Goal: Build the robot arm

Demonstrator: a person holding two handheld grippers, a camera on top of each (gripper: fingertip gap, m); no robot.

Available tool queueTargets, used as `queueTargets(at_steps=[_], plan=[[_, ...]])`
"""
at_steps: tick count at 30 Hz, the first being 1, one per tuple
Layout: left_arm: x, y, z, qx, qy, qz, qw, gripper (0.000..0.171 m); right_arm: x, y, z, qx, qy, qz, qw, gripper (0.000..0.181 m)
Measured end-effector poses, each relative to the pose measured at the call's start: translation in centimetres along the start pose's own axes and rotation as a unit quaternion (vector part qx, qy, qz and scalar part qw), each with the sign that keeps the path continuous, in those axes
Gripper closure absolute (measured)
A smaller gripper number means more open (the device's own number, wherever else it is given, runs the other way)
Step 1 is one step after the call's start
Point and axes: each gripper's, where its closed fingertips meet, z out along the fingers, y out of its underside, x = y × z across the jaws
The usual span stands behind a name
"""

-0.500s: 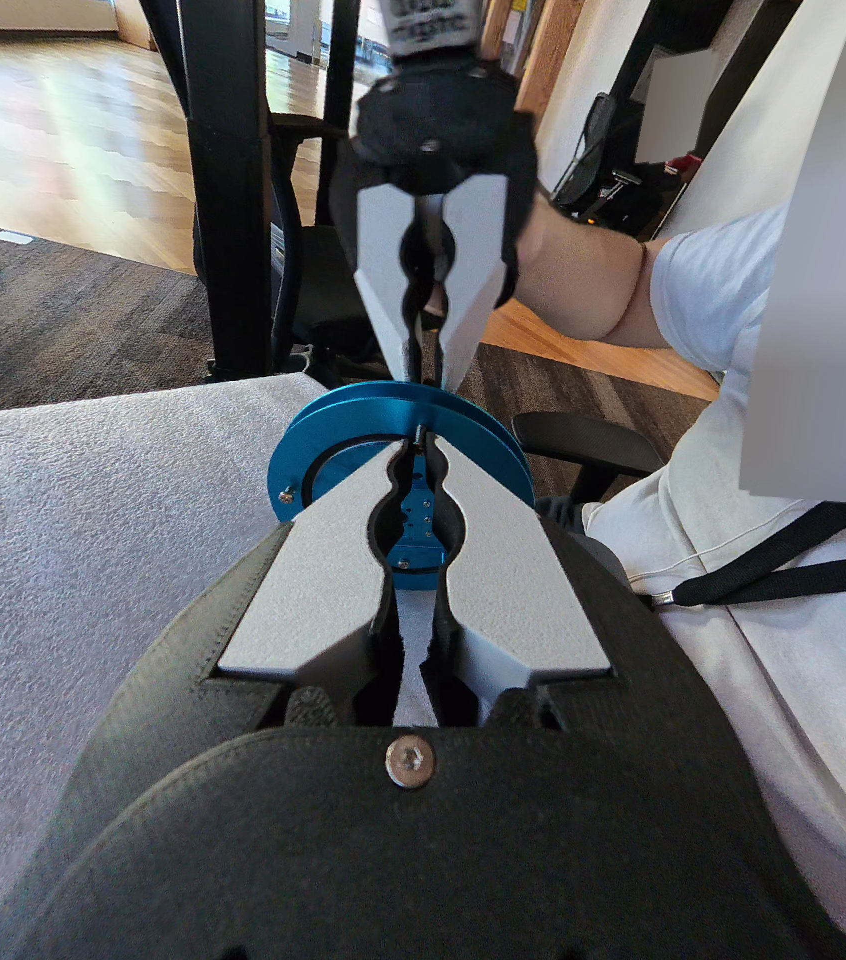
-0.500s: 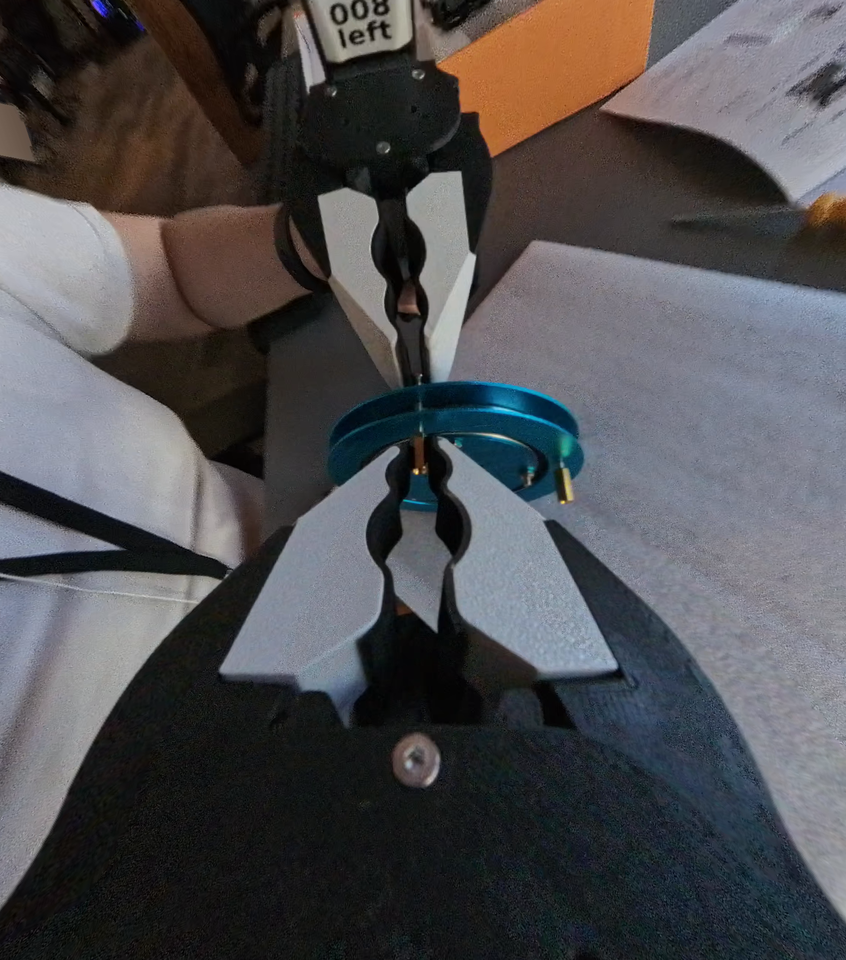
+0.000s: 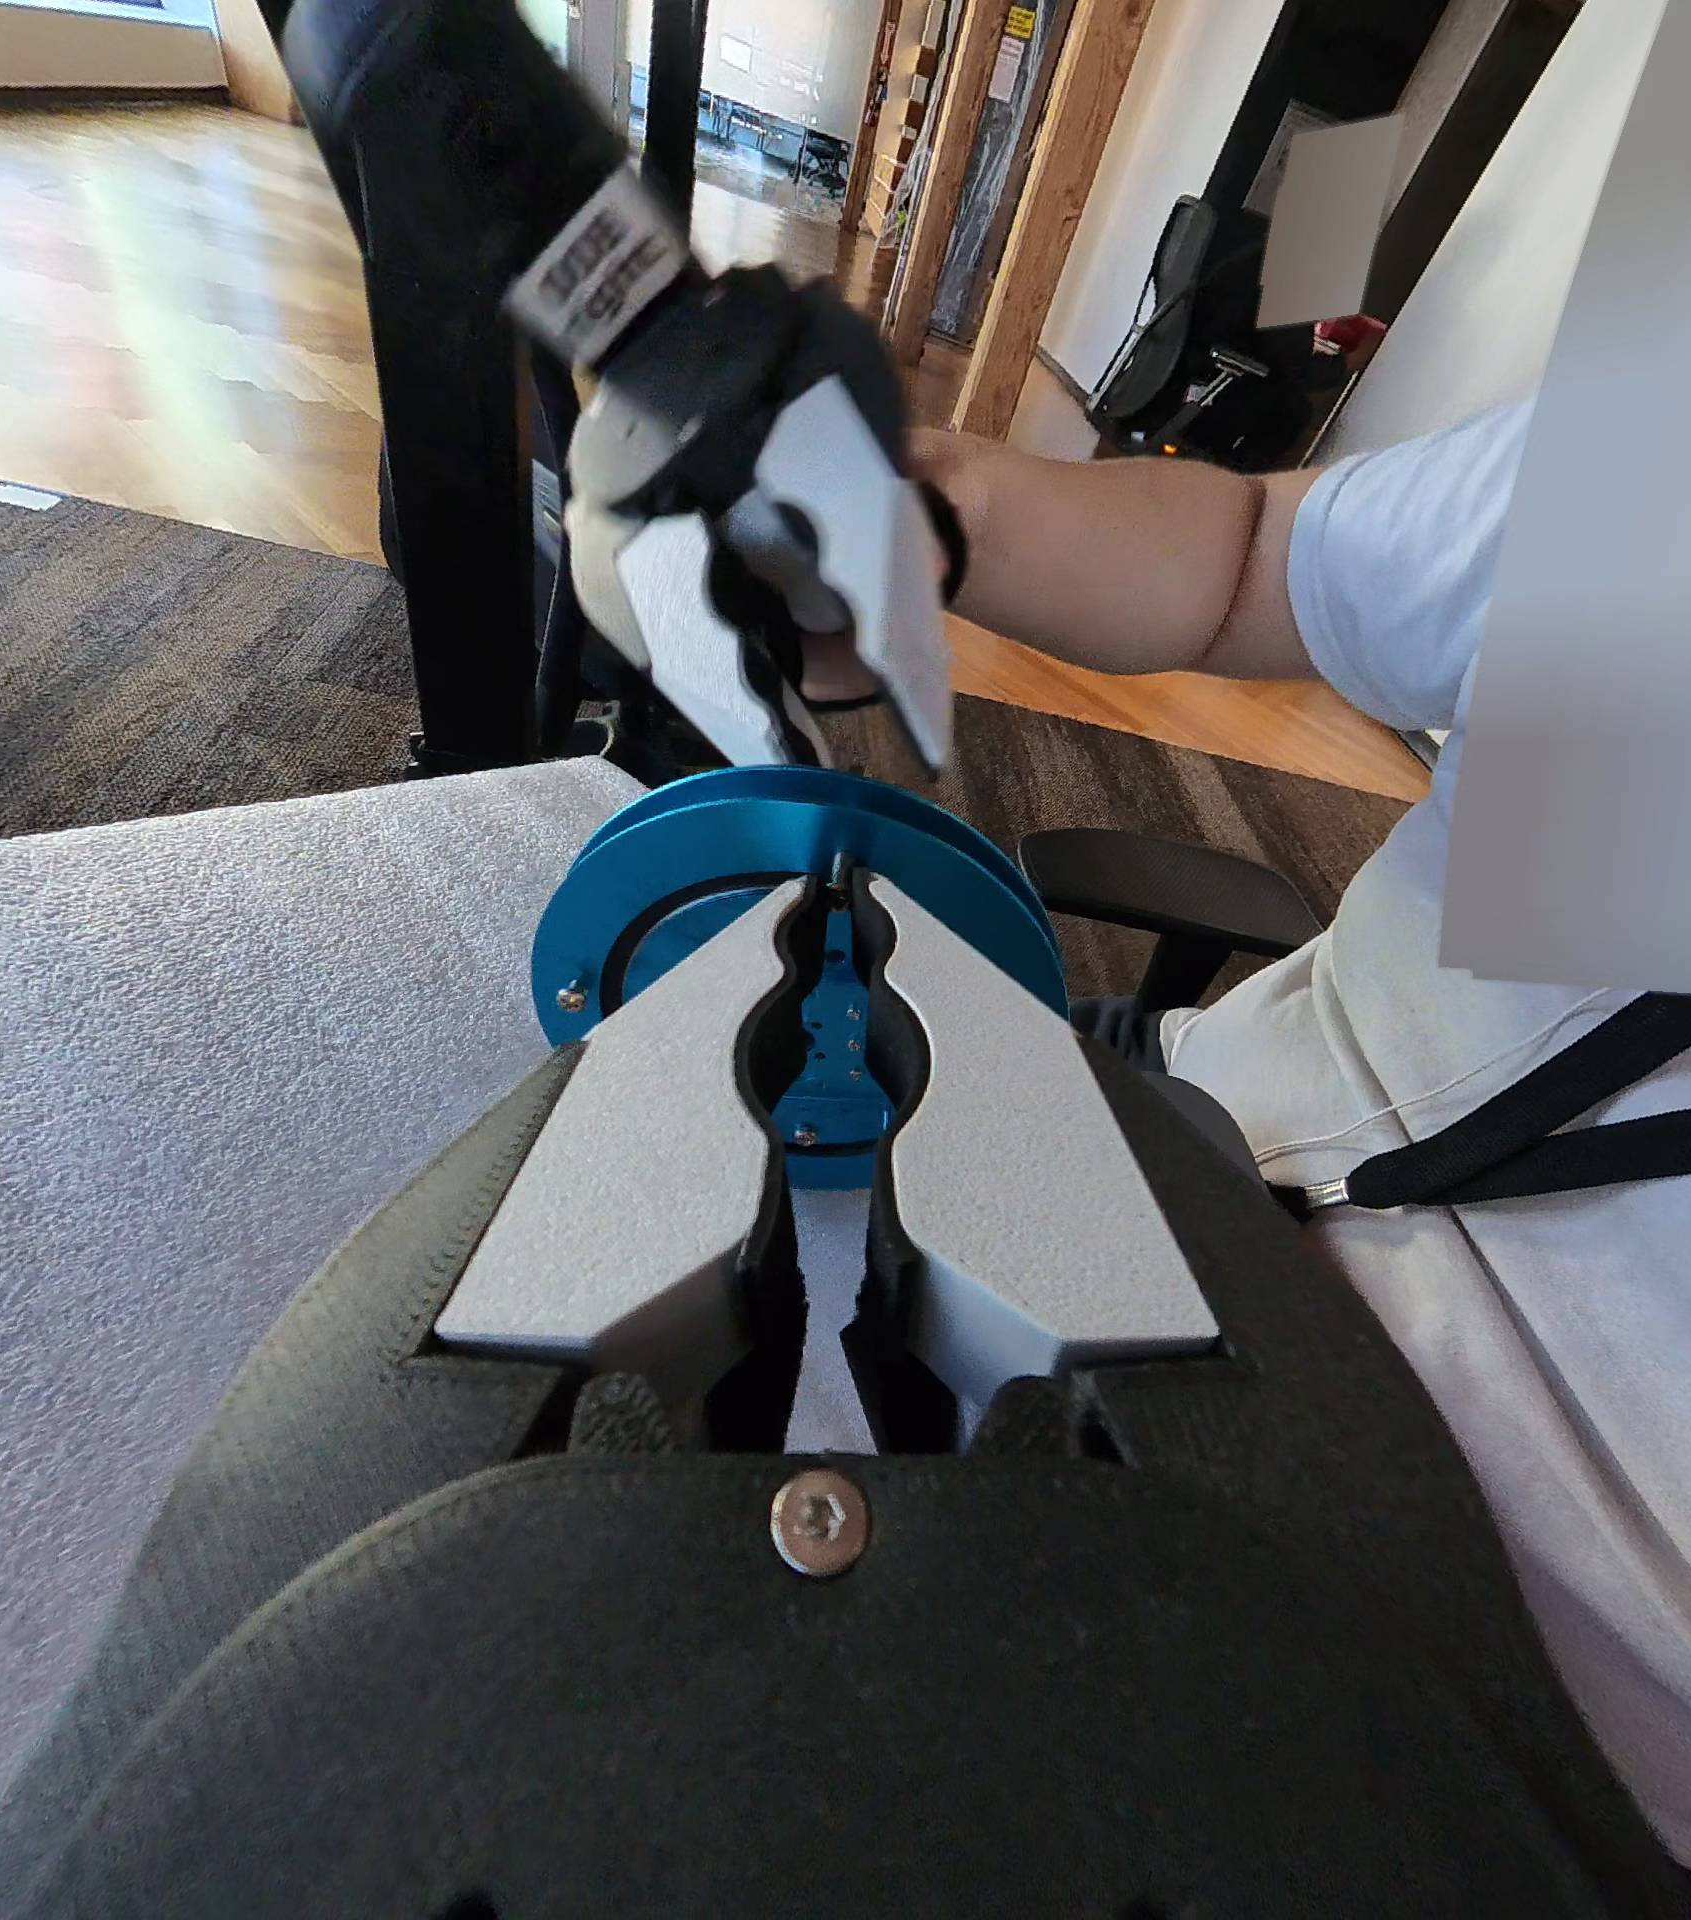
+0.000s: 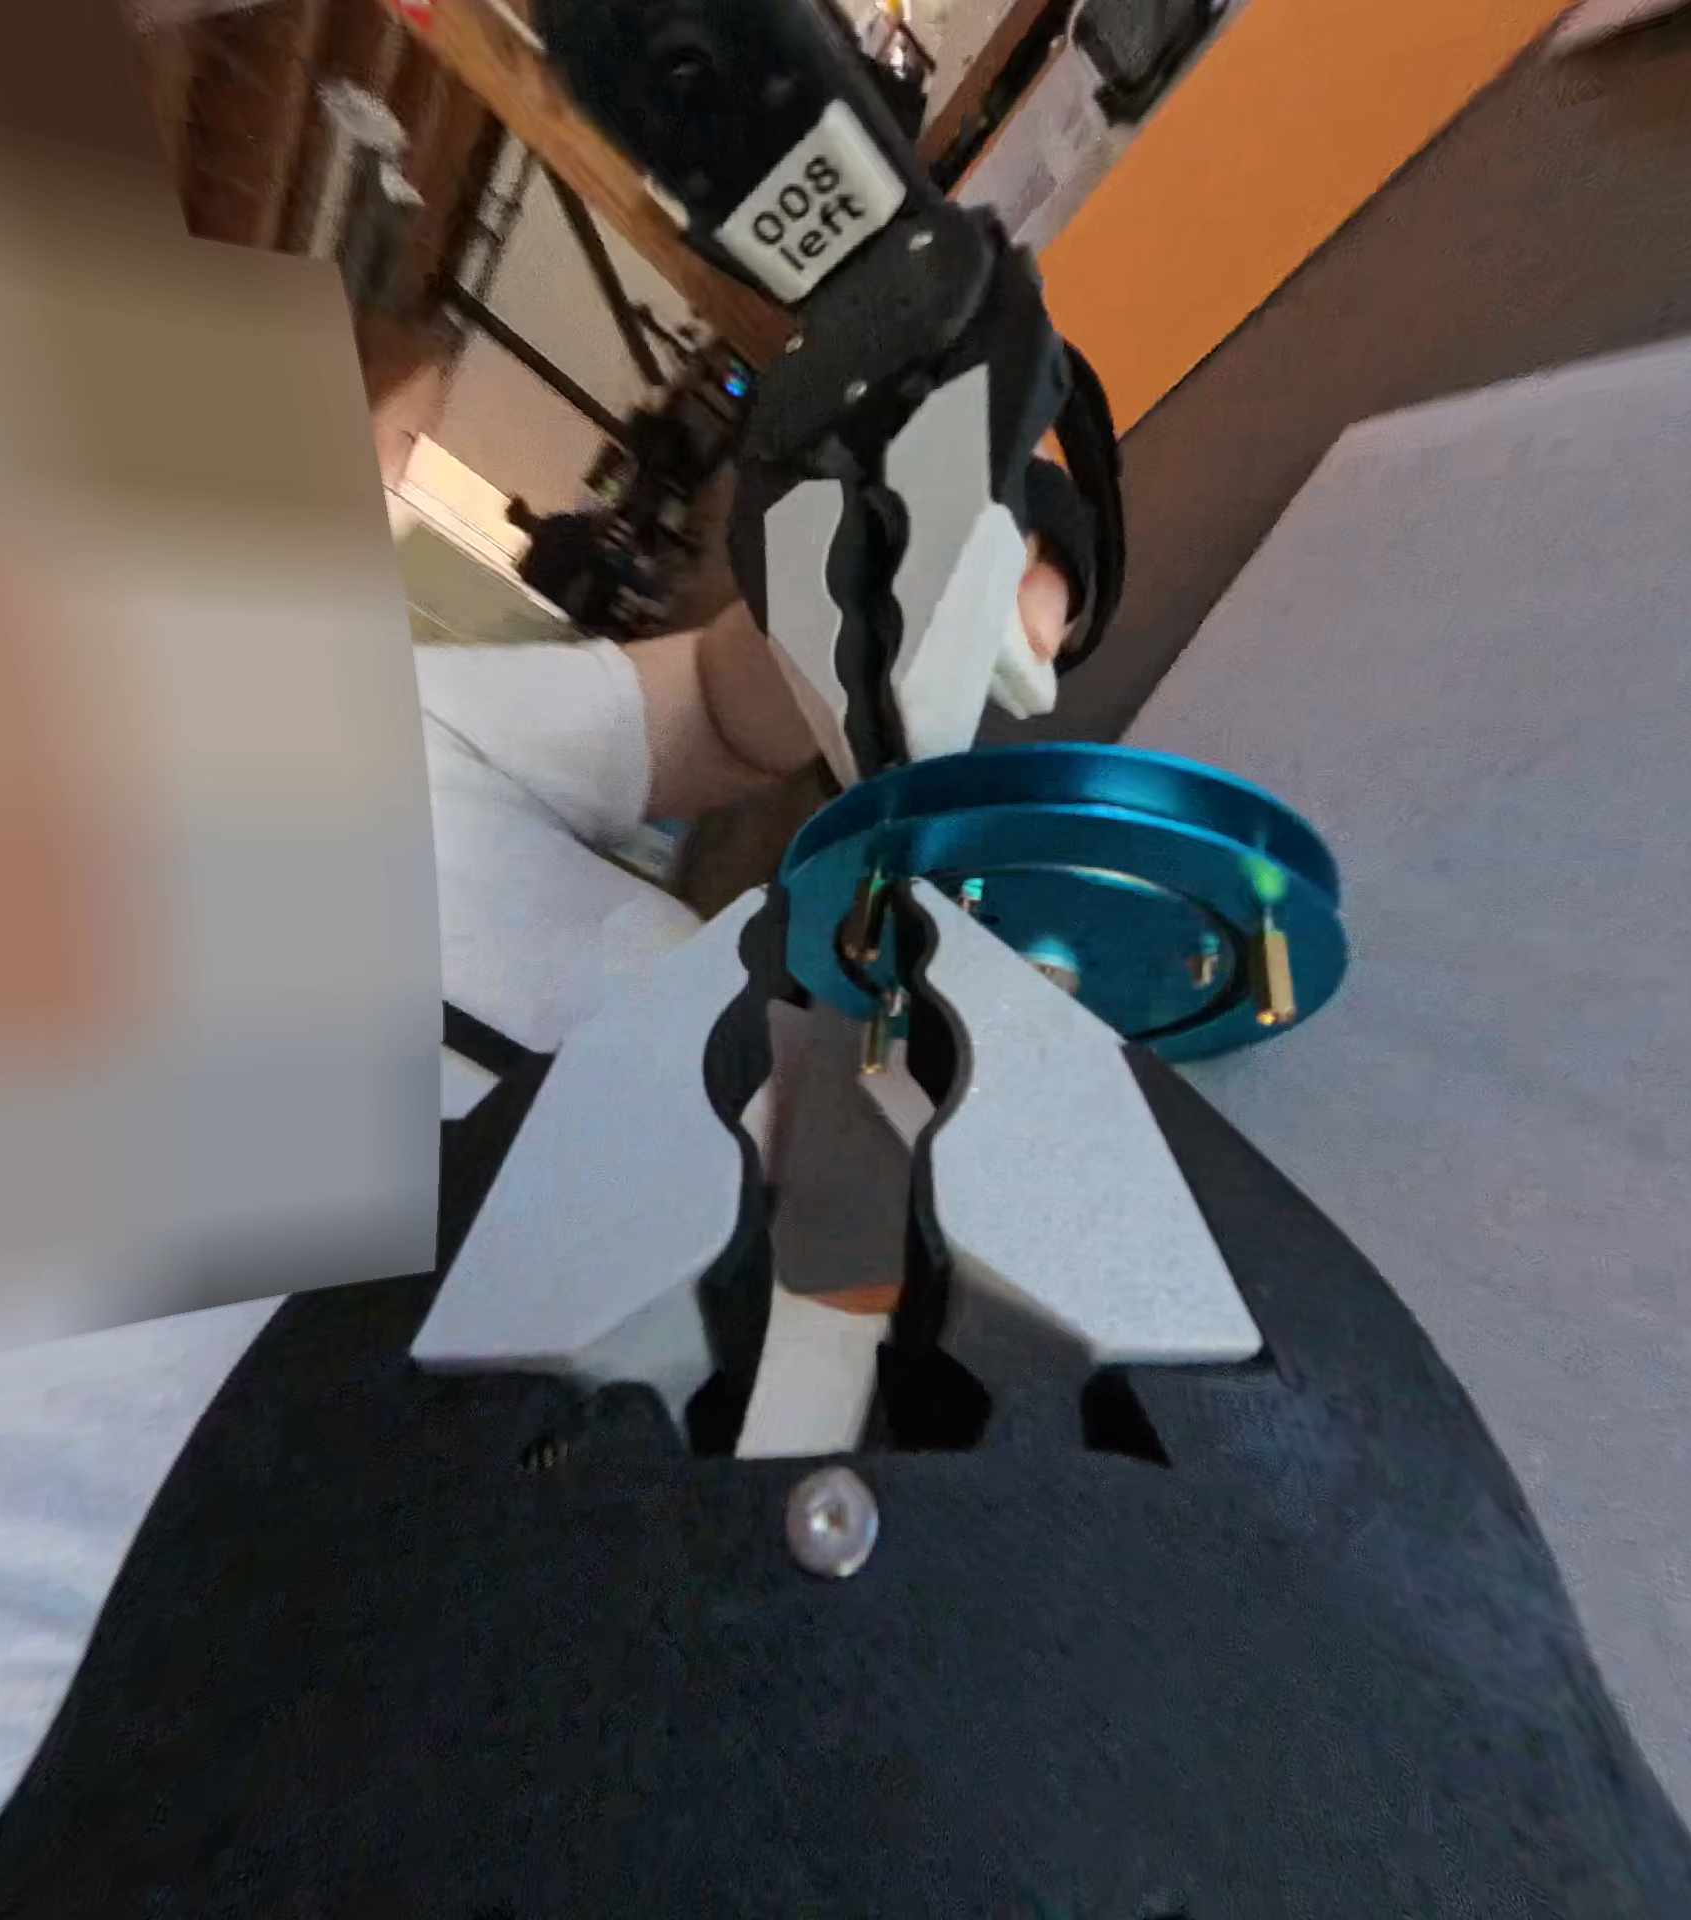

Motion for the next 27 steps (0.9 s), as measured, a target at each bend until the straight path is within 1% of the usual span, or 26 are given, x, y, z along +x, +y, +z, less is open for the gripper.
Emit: queueTargets(at_steps=[1,2,3,5,6,8,9,10,11,12,13,14,17,18,19,21,23,25,27], plan=[[0.0,0.0,0.0,0.001,0.002,-0.004,1.0,0.167,0.0,-0.1,0.0,-0.006,0.054,-0.096,0.994,0.156],[0.0,0.0,0.0,0.003,0.004,-0.009,1.0,0.168,0.2,-0.2,-0.1,-0.013,0.117,-0.187,0.975,0.156],[0.0,-0.1,0.0,0.005,0.006,-0.016,1.0,0.168,0.3,-0.3,-0.3,-0.025,0.175,-0.271,0.946,0.158],[-0.1,-0.1,0.1,0.009,0.012,-0.033,0.999,0.168,0.5,-0.5,-0.4,-0.056,0.271,-0.399,0.874,0.164],[-0.1,-0.1,0.1,0.012,0.014,-0.043,0.999,0.168,0.5,-0.3,-0.2,-0.084,0.301,-0.44,0.842,0.167],[-0.1,-0.2,0.1,0.016,0.019,-0.058,0.998,0.168,1.1,-0.4,-0.3,-0.125,0.368,-0.49,0.781,0.175],[-0.2,-0.1,0.2,0.017,0.019,-0.061,0.998,0.168,1.4,-0.4,-0.5,-0.142,0.392,-0.502,0.758,0.175],[-0.3,-0.1,0.1,0.016,0.017,-0.061,0.998,0.168,1.4,-0.7,-0.6,-0.146,0.412,-0.509,0.741,0.176],[-0.4,-0.1,0.1,0.016,0.013,-0.061,0.998,0.168,1.6,-0.8,-0.7,-0.147,0.426,-0.507,0.735,0.176],[-0.4,-0.2,0.0,0.017,0.013,-0.061,0.998,0.168,1.6,-0.8,-0.7,-0.145,0.43,-0.498,0.739,0.176],[-0.4,-0.2,-0.1,0.017,0.014,-0.06,0.998,0.168,1.5,-0.7,-0.7,-0.139,0.425,-0.484,0.753,0.176],[-0.4,-0.1,-0.1,0.017,0.013,-0.056,0.998,0.168,1.4,-0.7,-0.6,-0.129,0.412,-0.452,0.781,0.176],[-0.3,-0.1,0.0,0.013,0.009,-0.042,0.999,0.168,1.0,-0.4,-0.7,-0.093,0.334,-0.313,0.884,0.177],[-0.2,-0.1,0.0,0.012,0.011,-0.04,0.999,0.168,0.9,-0.3,-0.8,-0.084,0.302,-0.266,0.911,0.177],[-0.2,-0.1,0.1,0.012,0.013,-0.039,0.999,0.168,0.8,-0.2,-0.8,-0.078,0.271,-0.225,0.933,0.177],[-0.1,-0.1,0.2,0.012,0.016,-0.037,0.999,0.168,0.6,-0.1,-0.9,-0.071,0.212,-0.152,0.963,0.177],[0.0,-0.1,0.3,0.011,0.017,-0.032,0.999,0.168,0.3,0.0,-0.9,-0.068,0.151,-0.077,0.983,0.177],[0.0,-0.1,0.3,0.011,0.015,-0.028,0.999,0.168,0.2,0.0,-1.0,-0.063,0.099,-0.018,0.993,0.178],[0.0,-0.1,0.3,0.011,0.016,-0.026,0.999,0.168,0.0,0.0,-0.9,-0.06,0.055,0.037,0.996,0.177]])
